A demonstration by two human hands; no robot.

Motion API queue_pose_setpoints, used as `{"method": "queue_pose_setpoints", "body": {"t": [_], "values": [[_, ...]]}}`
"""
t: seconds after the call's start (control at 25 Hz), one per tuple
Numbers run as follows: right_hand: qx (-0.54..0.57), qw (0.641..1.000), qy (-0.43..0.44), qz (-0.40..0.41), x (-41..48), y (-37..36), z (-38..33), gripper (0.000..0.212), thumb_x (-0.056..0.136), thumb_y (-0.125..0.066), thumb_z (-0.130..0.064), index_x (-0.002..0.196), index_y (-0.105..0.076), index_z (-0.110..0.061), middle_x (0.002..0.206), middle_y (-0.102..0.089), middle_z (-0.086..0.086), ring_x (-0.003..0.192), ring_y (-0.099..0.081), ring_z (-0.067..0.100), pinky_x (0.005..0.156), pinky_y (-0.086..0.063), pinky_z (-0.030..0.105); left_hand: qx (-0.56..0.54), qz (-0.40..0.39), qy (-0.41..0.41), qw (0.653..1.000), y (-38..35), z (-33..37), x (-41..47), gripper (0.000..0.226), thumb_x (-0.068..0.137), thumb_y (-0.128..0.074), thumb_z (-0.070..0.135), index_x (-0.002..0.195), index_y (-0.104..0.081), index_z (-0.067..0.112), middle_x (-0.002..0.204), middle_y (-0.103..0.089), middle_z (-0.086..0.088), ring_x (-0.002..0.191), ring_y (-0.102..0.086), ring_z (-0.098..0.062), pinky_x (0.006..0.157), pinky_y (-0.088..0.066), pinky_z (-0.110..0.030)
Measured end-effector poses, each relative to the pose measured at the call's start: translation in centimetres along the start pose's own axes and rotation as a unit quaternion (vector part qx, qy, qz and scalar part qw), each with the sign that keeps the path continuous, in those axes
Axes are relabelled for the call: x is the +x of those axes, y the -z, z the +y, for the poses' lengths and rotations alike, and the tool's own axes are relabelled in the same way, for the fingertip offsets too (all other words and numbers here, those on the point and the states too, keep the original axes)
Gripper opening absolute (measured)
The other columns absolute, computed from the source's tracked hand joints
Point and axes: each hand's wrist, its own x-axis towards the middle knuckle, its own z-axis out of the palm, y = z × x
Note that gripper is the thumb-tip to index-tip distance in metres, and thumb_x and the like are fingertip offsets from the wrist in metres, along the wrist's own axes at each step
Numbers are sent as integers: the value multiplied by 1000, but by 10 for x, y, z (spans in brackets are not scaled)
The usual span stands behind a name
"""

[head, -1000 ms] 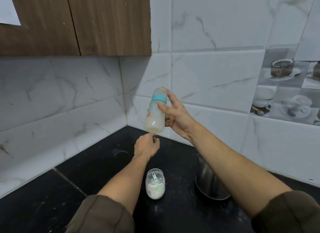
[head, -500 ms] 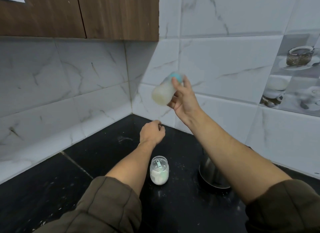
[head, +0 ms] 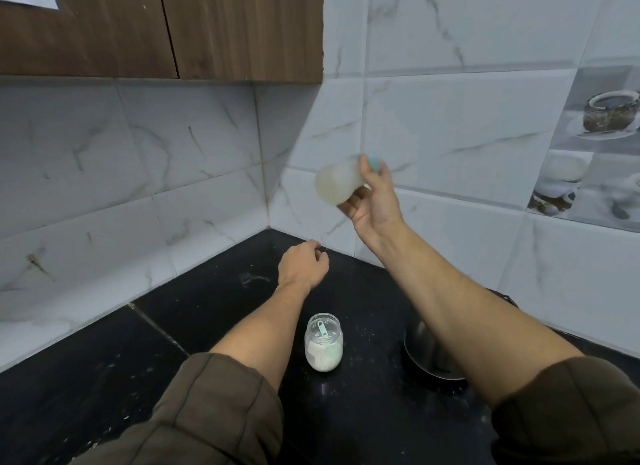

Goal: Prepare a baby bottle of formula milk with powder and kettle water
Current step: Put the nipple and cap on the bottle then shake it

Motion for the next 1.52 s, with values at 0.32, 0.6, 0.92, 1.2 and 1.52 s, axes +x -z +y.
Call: {"method": "queue_pose_setpoints", "body": {"t": [0.32,0.6,0.92,1.2,1.52], "values": [[28,999,7,40,-1,3,2,59,96,-73,-31,148,-46,-24,133,-64,14,95,-75,28,77,-63,41,-2,1,3,1000,0,-4,0,37,100,-55,32,133,-67,19,118,-76,-1,114,-68,-27,93,-52,-37],[-69,996,-23,-51,-8,7,8,67,93,-74,-36,152,-44,-25,132,-67,15,99,-73,31,74,-61,40,-2,-1,2,1000,0,-3,-3,35,102,-57,31,133,-67,19,118,-75,0,111,-68,-23,92,-53,-36],[-136,981,-34,-131,-17,13,9,73,91,-75,-31,155,-40,-30,125,-69,12,102,-74,34,80,-62,47,7,-16,18,1000,3,-7,-9,24,101,-57,31,112,-73,18,90,-71,5,98,-68,-23,83,-54,-36],[-193,975,-9,-111,-21,9,-1,77,95,-74,-20,157,-33,-40,121,-72,11,100,-74,30,75,-60,42,0,-9,18,1000,2,-7,-7,24,100,-56,30,112,-71,16,99,-73,-3,101,-68,-29,81,-52,-36],[-125,978,157,56,-17,-2,-16,85,94,-77,-18,158,-28,-43,122,-71,7,114,-72,25,83,-63,42,-2,-5,7,1000,5,-9,-1,36,100,-55,32,132,-67,21,114,-76,4,113,-68,-23,93,-53,-36]]}}
